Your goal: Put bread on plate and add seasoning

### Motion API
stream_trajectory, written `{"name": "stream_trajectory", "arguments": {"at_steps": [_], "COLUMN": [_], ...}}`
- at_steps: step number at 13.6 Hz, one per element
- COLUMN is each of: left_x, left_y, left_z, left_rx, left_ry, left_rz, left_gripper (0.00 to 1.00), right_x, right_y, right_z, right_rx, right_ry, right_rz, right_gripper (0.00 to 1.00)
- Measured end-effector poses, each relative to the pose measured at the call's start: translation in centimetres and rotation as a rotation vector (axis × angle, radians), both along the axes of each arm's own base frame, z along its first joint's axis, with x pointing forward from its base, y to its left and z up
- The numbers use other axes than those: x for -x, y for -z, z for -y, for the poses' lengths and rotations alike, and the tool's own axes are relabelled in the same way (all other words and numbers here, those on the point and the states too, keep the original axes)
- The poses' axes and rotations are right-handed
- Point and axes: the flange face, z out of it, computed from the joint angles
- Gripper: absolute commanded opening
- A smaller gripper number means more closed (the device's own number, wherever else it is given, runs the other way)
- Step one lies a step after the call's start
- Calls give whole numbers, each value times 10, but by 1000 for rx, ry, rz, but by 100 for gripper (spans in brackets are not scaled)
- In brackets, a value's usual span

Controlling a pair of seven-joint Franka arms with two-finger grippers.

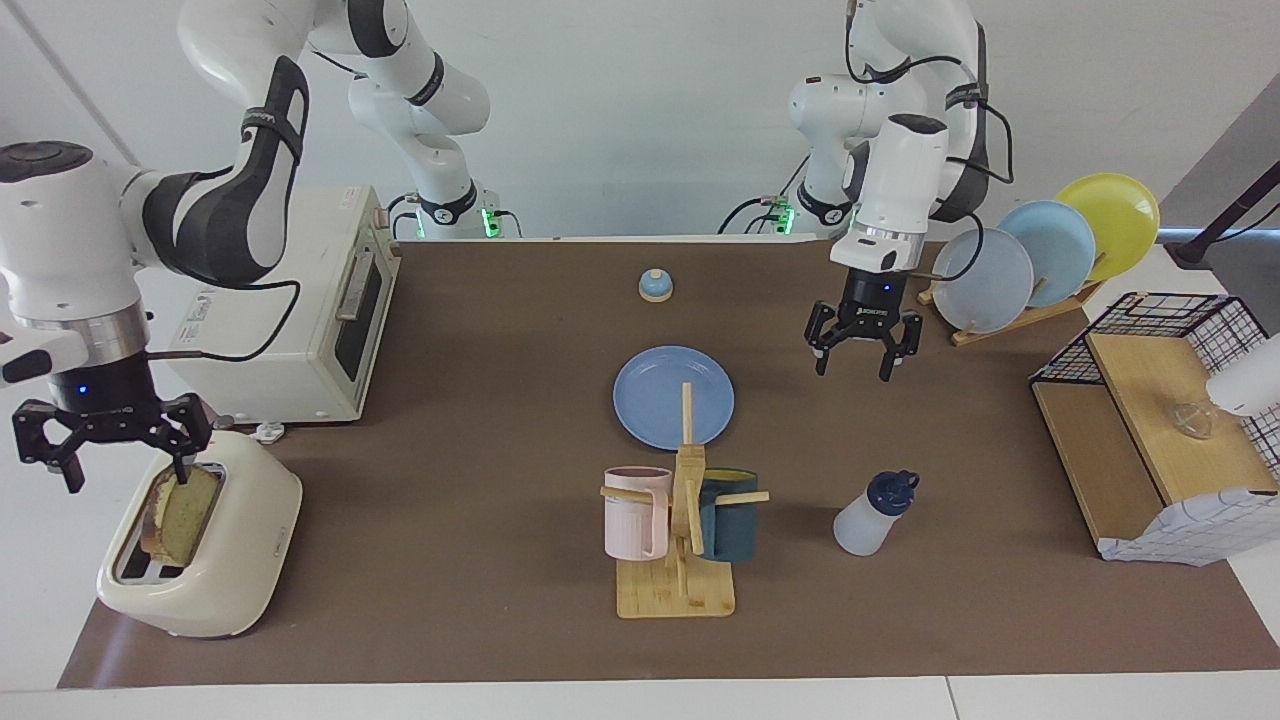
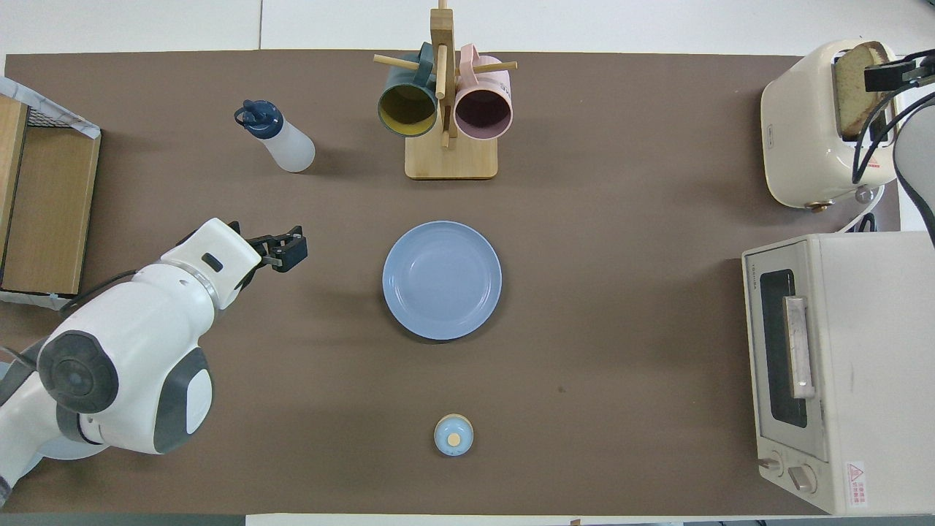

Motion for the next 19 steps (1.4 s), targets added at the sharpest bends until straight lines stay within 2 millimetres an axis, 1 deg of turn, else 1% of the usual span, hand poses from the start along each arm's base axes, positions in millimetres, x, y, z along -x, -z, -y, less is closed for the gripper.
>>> {"name": "stream_trajectory", "arguments": {"at_steps": [2, 4, 5, 6, 7, 9, 10, 12, 13, 14, 15, 17, 18, 19], "left_x": [-8, -15, -20, -27, -33, -45, -50, -62, -68, -73, -79, -86, -89, -91], "left_y": [31, 59, 67, 71, 71, 70, 70, 78, 86, 90, 90, 84, 82, 82], "left_z": [2, 3, 4, 5, 6, 8, 8, 2, 0, -2, -2, 16, 24, 27], "left_rx": [27, 45, 49, 52, 56, 61, 56, 12, -29, -68, -95, -106, -105, -105], "left_ry": [-3, -6, -9, -11, -12, -15, -19, -32, -35, -45, -70, -96, -94, -95], "left_rz": [41, 63, 63, 65, 68, 79, 85, 93, 97, 106, 124, 161, 171, 176], "left_gripper": [100, 100, 100, 100, 100, 100, 100, 100, 100, 100, 100, 100, 100, 100], "right_x": [-2, -3, -3, -2, -2, 0, 0, 3, 3, 2, 2, 7, 14, 22], "right_y": [5, 12, 18, 22, 25, 27, 26, 25, 19, 9, -6, -47, -67, -88], "right_z": [-3, -4, -3, -1, 1, 3, 3, 1, -1, -3, -6, -15, -25, -40], "right_rx": [-40, -48, -50, -45, -35, -31, -32, -37, -30, -13, 14, 49, 53, 54], "right_ry": [7, 8, 10, 1, -19, -33, -36, -42, -51, -62, -72, -98, -118, -141], "right_rz": [2, -9, -20, -30, -40, -63, -69, -102, -113, -122, -133, -149, -161, -168], "right_gripper": [79, 78, 66, 56, 40, 4, 0, 0, 0, 0, 0, 0, 0, 0]}}
